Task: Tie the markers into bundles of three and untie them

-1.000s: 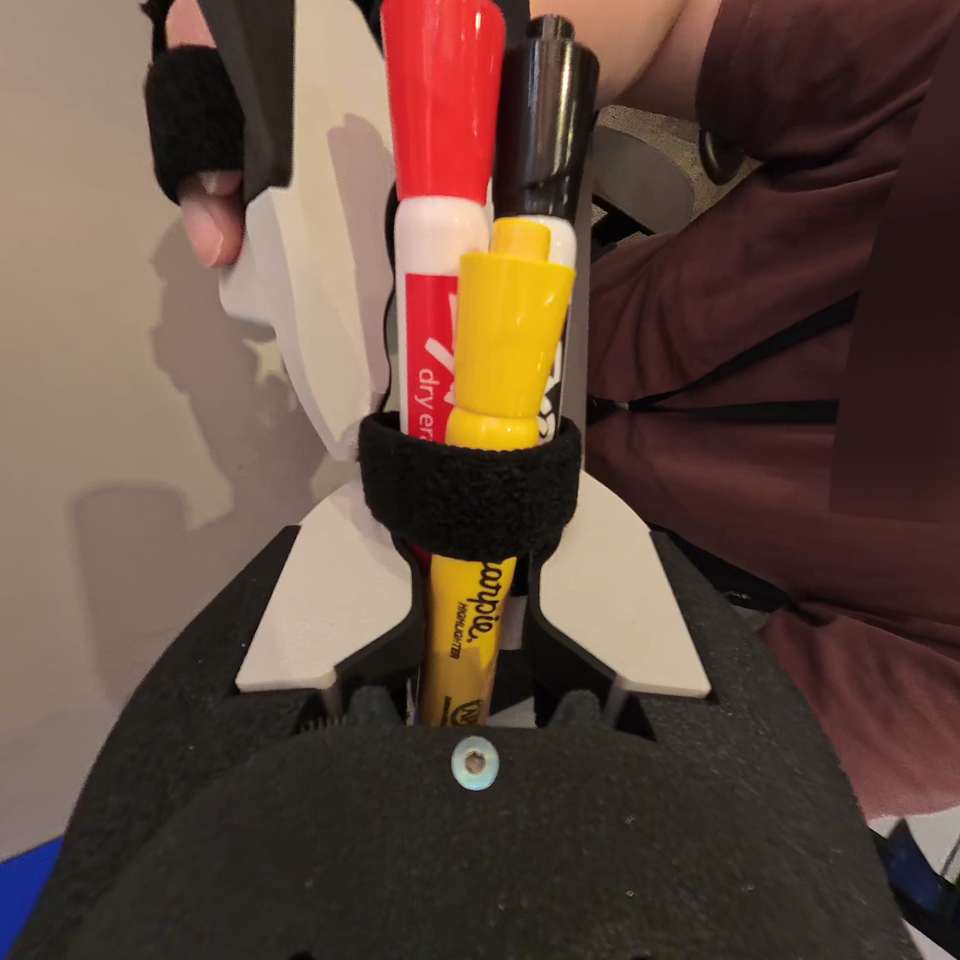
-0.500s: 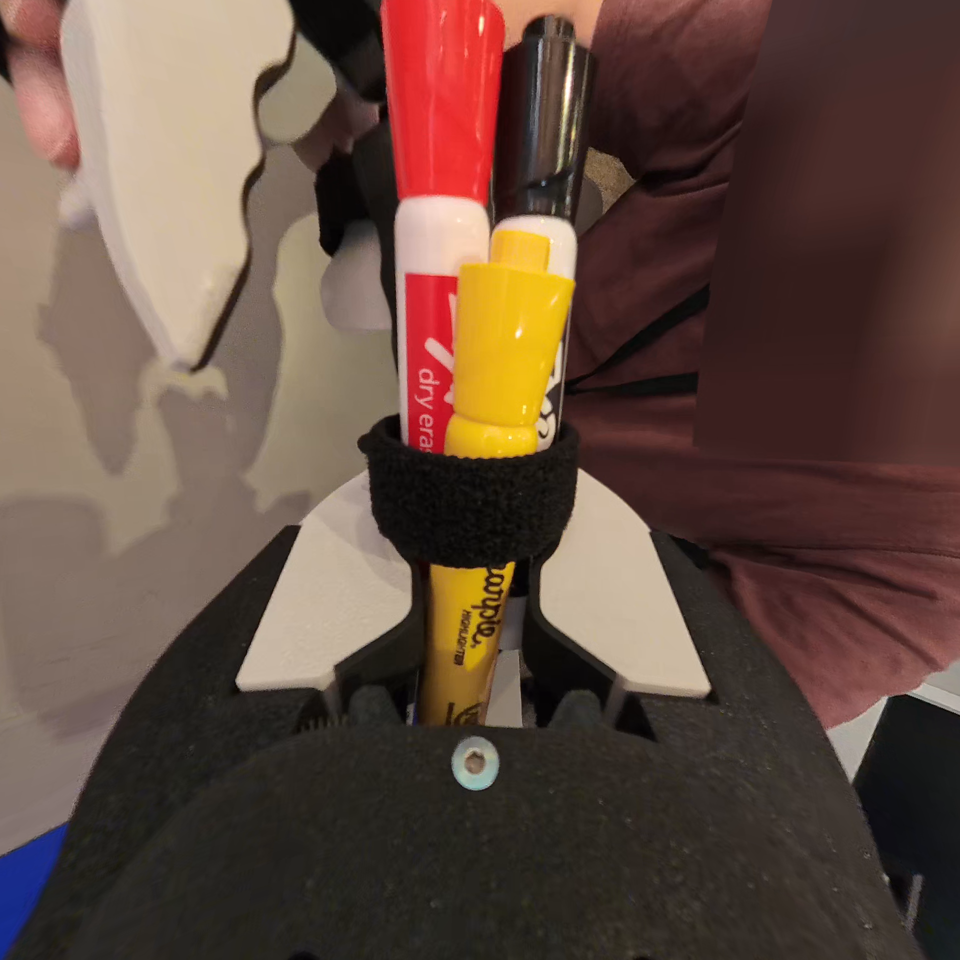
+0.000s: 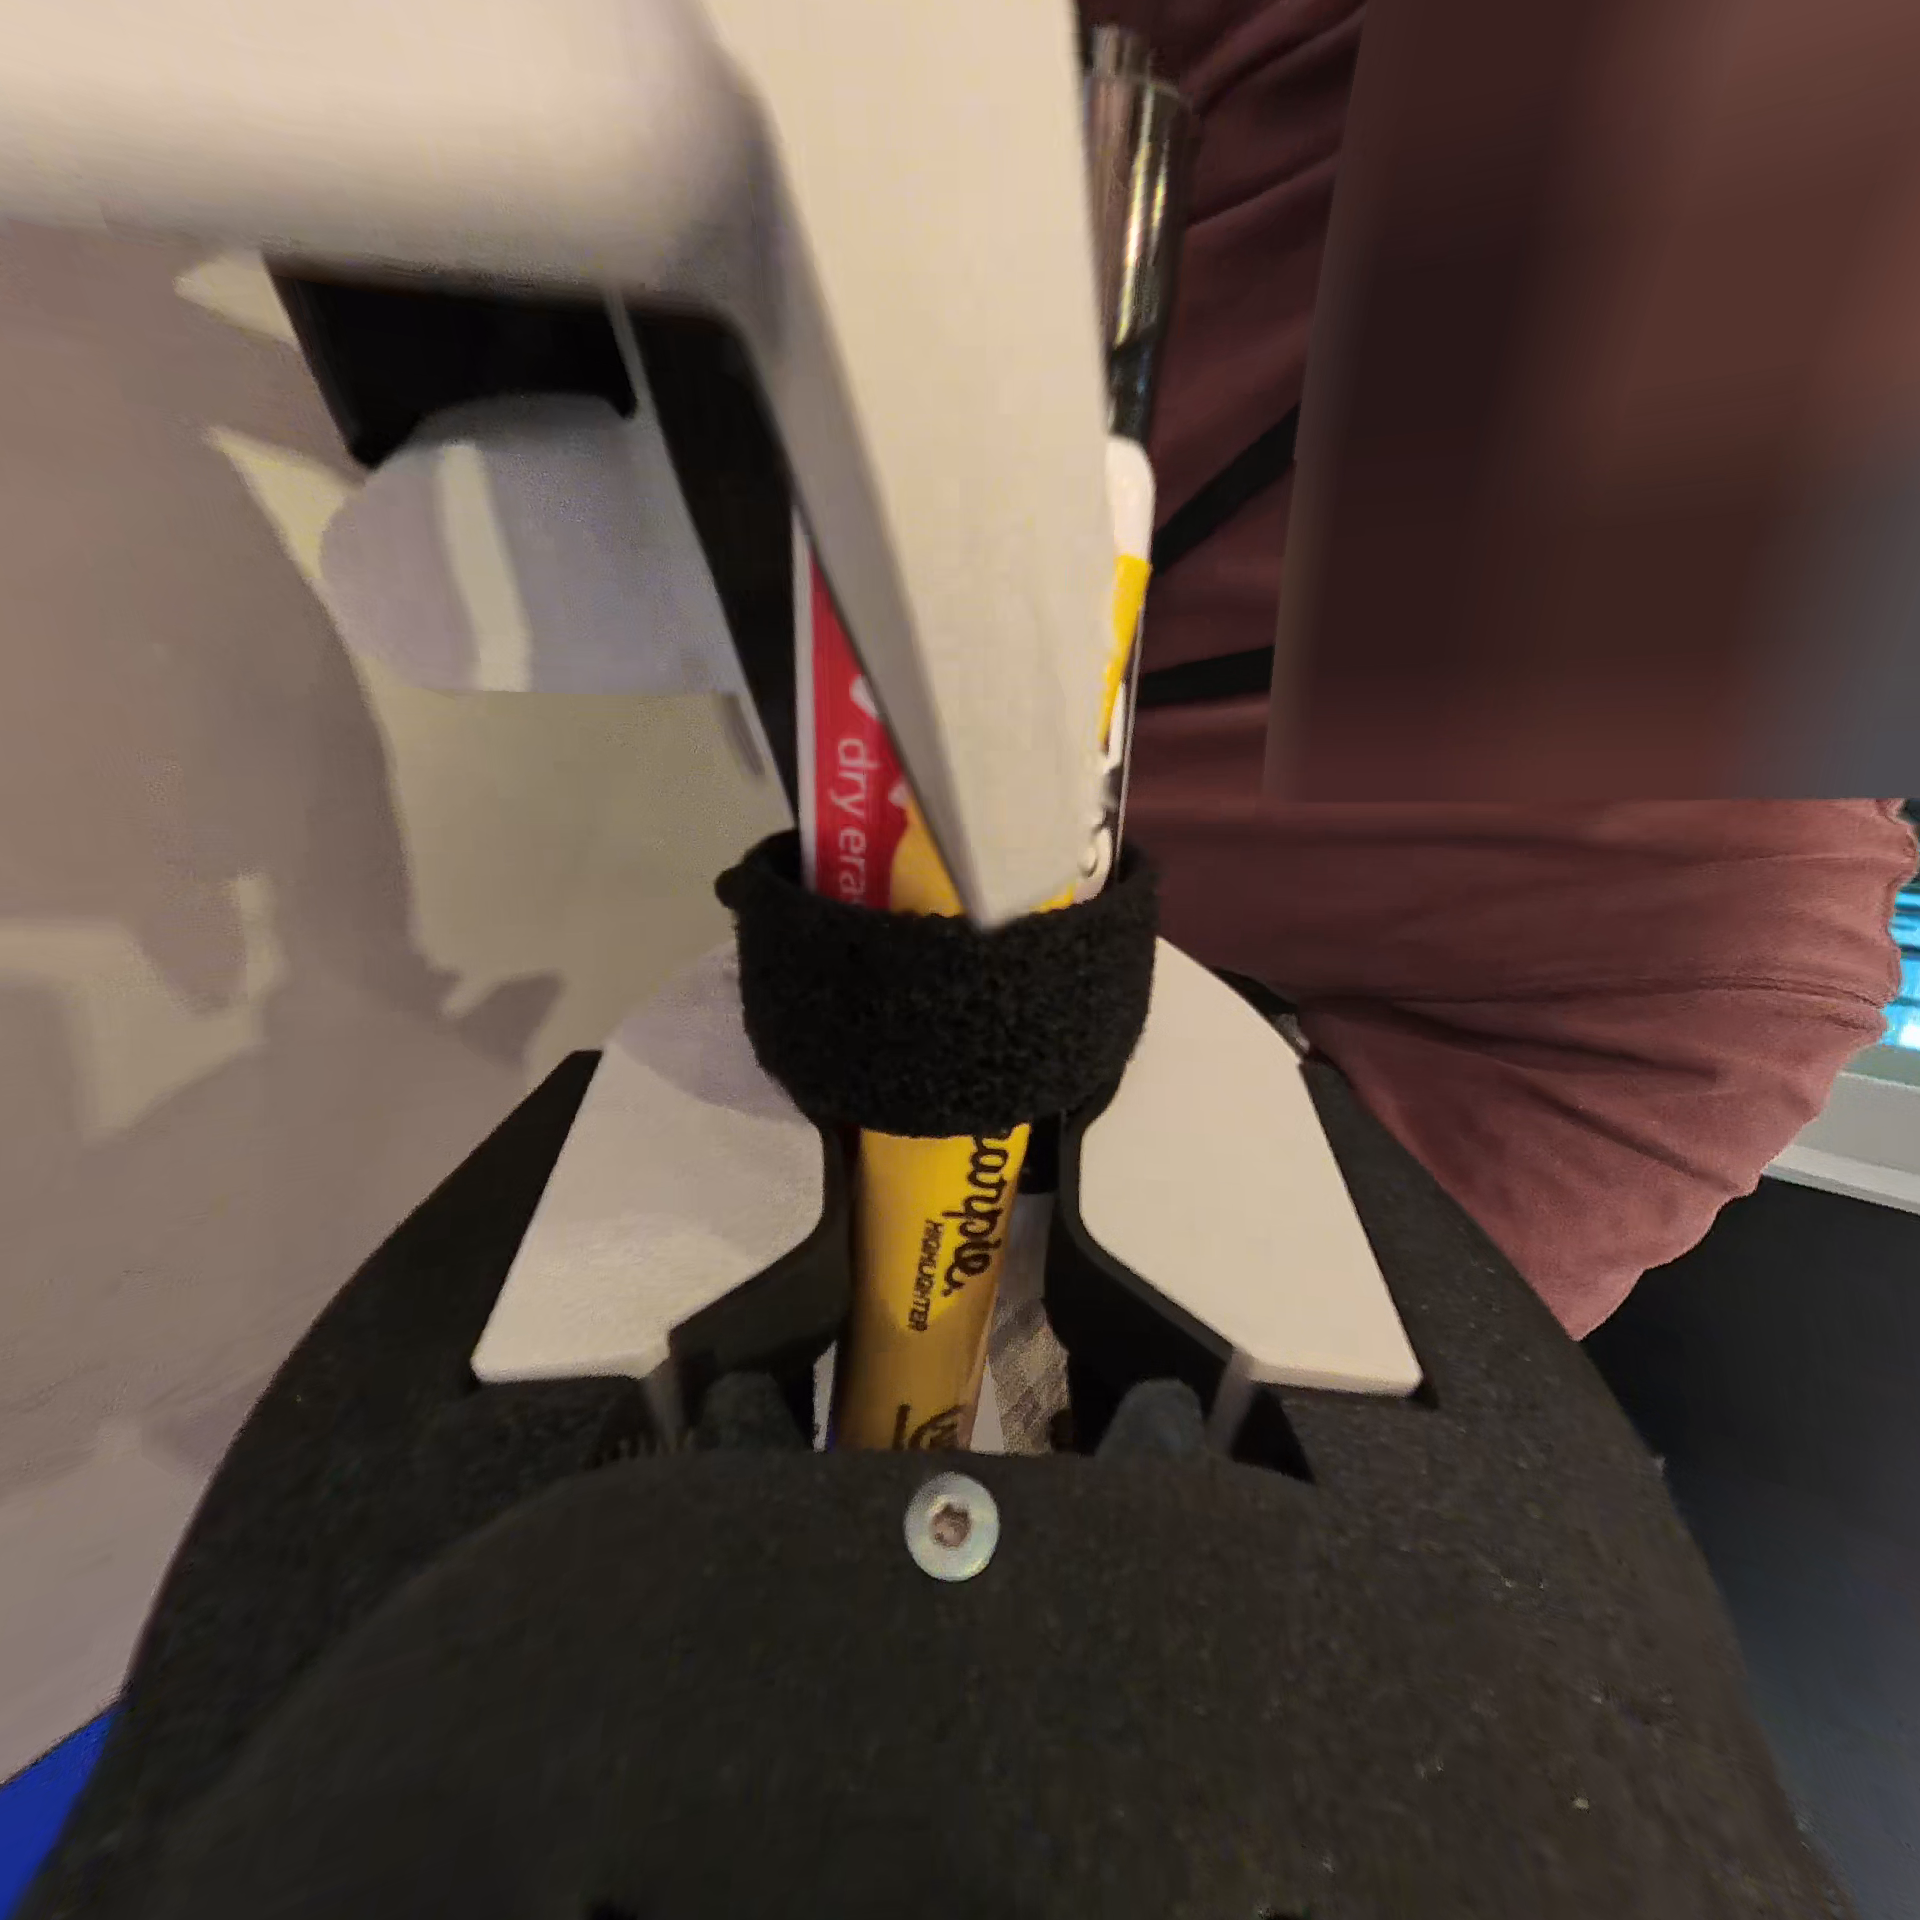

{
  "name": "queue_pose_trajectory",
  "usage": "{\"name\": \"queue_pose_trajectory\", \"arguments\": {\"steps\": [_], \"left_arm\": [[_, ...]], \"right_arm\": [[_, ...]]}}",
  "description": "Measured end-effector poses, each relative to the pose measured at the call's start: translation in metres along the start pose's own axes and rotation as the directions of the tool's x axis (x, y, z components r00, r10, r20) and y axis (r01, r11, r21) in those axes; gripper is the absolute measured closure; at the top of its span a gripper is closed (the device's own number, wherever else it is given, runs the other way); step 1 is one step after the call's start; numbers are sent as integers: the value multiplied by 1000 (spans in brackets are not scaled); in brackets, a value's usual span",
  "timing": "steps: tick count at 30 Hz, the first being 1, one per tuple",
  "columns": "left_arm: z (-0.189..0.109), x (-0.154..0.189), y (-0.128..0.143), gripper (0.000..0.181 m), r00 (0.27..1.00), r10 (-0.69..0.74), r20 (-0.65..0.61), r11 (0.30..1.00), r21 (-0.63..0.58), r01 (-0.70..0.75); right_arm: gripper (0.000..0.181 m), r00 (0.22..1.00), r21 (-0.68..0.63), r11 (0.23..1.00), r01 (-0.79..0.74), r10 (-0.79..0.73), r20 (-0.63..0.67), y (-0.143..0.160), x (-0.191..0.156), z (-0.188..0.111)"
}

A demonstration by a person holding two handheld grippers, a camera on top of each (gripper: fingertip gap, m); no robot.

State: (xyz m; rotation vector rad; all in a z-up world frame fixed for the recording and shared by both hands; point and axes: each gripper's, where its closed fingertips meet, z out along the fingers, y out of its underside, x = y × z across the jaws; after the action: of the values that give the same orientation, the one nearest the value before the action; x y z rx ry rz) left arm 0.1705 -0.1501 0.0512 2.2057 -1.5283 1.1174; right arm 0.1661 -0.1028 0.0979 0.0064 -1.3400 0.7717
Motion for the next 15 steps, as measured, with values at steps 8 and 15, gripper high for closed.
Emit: {"name": "queue_pose_trajectory", "arguments": {"steps": [8,15], "left_arm": [[2,16,-2,138,999,21,-25,999,-47,-22],[4,24,-3,139,999,42,-24,996,-73,-43]], "right_arm": [[113,987,-2,987,162,-162,18,-14,9,7],[133,987,28,987,159,-159,17,-24,5,7]]}}
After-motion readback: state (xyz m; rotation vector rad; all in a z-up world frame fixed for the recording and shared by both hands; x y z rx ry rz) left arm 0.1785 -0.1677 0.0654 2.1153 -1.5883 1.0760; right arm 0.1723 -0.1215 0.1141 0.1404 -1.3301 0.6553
